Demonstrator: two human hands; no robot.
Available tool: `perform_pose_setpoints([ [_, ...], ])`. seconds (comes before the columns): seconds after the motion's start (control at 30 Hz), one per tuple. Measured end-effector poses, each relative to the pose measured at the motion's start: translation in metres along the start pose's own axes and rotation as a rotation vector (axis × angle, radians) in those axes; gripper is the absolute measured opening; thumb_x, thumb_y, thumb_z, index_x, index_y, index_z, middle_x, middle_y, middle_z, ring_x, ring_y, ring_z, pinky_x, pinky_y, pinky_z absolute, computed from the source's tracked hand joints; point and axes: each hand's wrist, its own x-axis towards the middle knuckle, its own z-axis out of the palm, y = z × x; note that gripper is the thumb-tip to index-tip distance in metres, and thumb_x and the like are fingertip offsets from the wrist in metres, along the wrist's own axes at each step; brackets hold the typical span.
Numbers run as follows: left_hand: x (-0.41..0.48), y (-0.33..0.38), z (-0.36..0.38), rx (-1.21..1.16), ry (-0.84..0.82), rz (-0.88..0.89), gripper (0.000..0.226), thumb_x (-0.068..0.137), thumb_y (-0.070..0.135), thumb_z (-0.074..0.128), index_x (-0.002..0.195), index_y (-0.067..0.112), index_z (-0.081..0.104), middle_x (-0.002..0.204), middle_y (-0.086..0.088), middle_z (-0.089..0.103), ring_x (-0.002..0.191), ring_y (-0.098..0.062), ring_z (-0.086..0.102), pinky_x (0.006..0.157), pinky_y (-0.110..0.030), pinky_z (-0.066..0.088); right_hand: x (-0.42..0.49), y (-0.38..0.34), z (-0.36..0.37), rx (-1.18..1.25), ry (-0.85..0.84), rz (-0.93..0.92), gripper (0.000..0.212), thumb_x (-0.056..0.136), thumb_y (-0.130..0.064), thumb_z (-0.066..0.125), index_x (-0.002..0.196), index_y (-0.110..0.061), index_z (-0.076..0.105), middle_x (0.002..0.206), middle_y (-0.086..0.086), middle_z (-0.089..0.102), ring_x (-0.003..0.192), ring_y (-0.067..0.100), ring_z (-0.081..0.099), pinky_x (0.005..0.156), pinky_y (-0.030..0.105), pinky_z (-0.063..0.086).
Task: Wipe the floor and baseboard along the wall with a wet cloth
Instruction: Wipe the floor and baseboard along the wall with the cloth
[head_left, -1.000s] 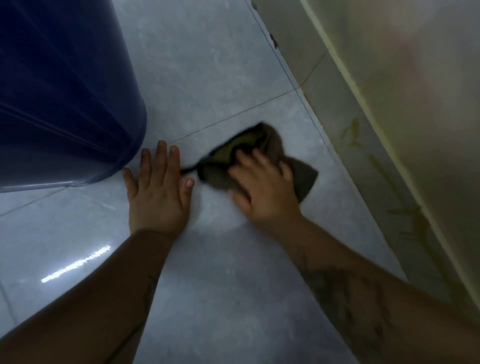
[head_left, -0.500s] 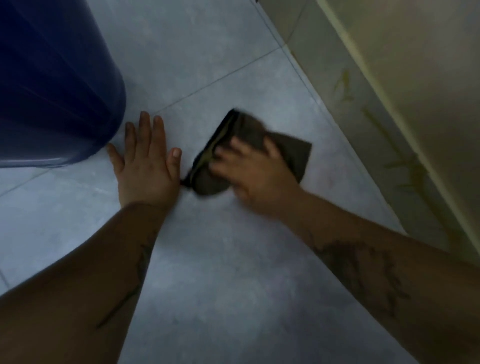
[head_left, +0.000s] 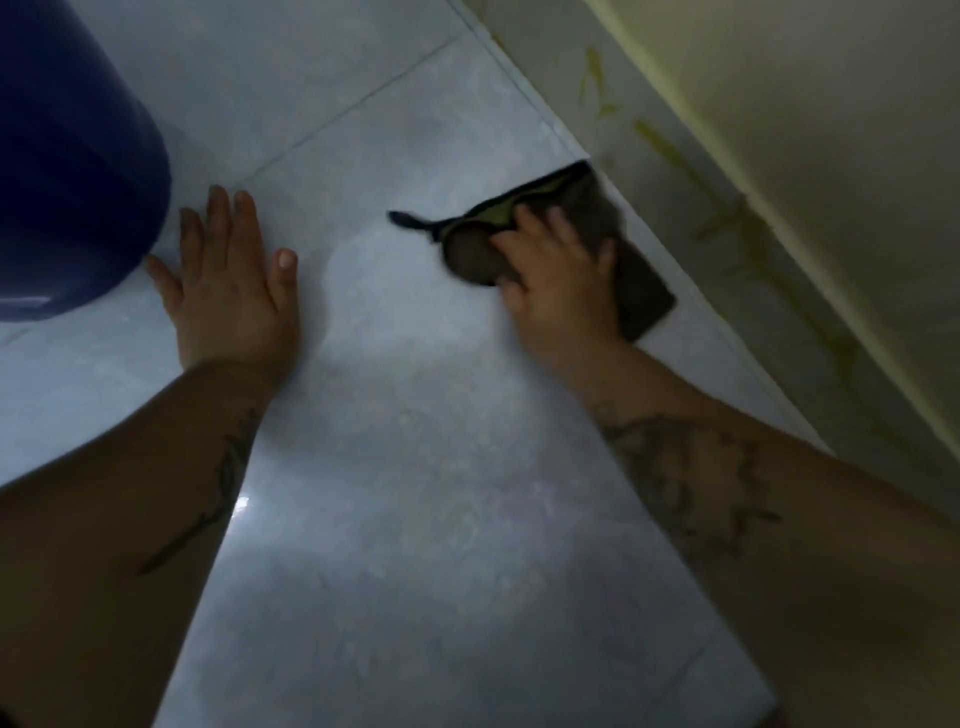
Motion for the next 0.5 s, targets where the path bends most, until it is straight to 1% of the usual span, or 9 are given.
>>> perform_pose_setpoints([
  [0.07,-0.008,0.001,0.0,-0.031,0.011,0.039,0.063,0.099,0.044,0.017,0.153,0.013,0.016,0.161,-0.01,0.016,0.148,-0.031,0.011,0.115,-0.062,0.003,-0.037,-0.014,0.013,-0.019,-0.009,-0.27,0.042,0.083,-0.029,0.049,0.124,-0.029,0.061,0.149,0.0,0.043,0.141,0.028,0.032,0.102,0.075,0.019],
  [0.13,-0.034,0.01,0.003,-0.055,-0.02,0.111,0.064,0.097,0.045,0.021,0.152,0.011,0.021,0.16,-0.012,0.021,0.147,-0.033,0.015,0.113,-0.065,0.003,-0.098,-0.005,0.018,-0.033,-0.084,-0.534,0.039,0.082,-0.032,0.052,0.118,-0.03,0.065,0.146,-0.001,0.048,0.139,0.027,0.036,0.105,0.07,0.019],
  [0.2,-0.09,0.034,0.011,-0.066,-0.095,0.211,0.065,0.095,0.045,0.029,0.15,0.011,0.026,0.157,-0.013,0.028,0.145,-0.033,0.02,0.109,-0.069,0.006,-0.158,0.027,0.017,-0.05,-0.195,-0.602,0.038,0.08,-0.035,0.059,0.118,-0.032,0.064,0.146,-0.004,0.047,0.141,0.024,0.032,0.108,0.066,0.018],
  [0.27,-0.153,0.061,0.02,-0.052,-0.163,0.343,0.066,0.093,0.047,0.033,0.149,0.013,0.028,0.155,-0.012,0.033,0.143,-0.03,0.025,0.106,-0.071,0.011,-0.196,0.073,0.009,-0.077,-0.217,-0.489,0.04,0.08,-0.035,0.056,0.12,-0.033,0.058,0.146,-0.002,0.048,0.14,0.024,0.03,0.103,0.069,0.026],
  [0.33,-0.189,0.077,0.026,0.001,-0.185,0.441,0.065,0.095,0.054,0.027,0.148,0.016,0.029,0.154,-0.007,0.034,0.143,-0.027,0.026,0.108,-0.068,0.01,-0.201,0.113,-0.005,-0.088,-0.173,-0.189,0.043,0.08,-0.035,0.046,0.121,-0.029,0.053,0.144,0.005,0.05,0.137,0.028,0.033,0.094,0.072,0.034],
  [0.37,-0.193,0.08,0.03,0.029,-0.193,0.454,0.066,0.096,0.055,0.024,0.148,0.016,0.03,0.154,-0.005,0.032,0.143,-0.027,0.026,0.109,-0.066,0.009,-0.194,0.125,-0.011,-0.052,-0.121,-0.003,0.044,0.081,-0.034,0.043,0.122,-0.025,0.054,0.144,0.008,0.049,0.137,0.03,0.034,0.095,0.073,0.033],
  [0.43,-0.194,0.079,0.033,0.051,-0.182,0.446,0.068,0.096,0.056,0.023,0.149,0.014,0.03,0.156,-0.006,0.026,0.145,-0.028,0.023,0.111,-0.064,0.006,-0.162,0.122,-0.017,0.018,0.006,0.298,0.043,0.086,-0.031,0.041,0.124,-0.018,0.058,0.146,0.008,0.047,0.138,0.032,0.035,0.102,0.074,0.023],
  [0.47,-0.192,0.078,0.032,0.049,-0.187,0.446,0.068,0.096,0.055,0.024,0.149,0.013,0.029,0.156,-0.006,0.025,0.145,-0.029,0.022,0.111,-0.064,0.005,-0.144,0.11,-0.015,0.033,0.057,0.386,0.04,0.089,-0.029,0.044,0.125,-0.019,0.059,0.148,0.007,0.045,0.139,0.03,0.033,0.105,0.073,0.018],
  [0.5,-0.19,0.079,0.031,0.045,-0.191,0.444,0.068,0.096,0.055,0.024,0.149,0.012,0.028,0.156,-0.006,0.024,0.145,-0.028,0.021,0.112,-0.063,0.005,-0.127,0.093,-0.011,0.035,0.073,0.416,0.037,0.089,-0.027,0.048,0.124,-0.021,0.059,0.149,0.005,0.043,0.14,0.029,0.031,0.105,0.073,0.016],
])
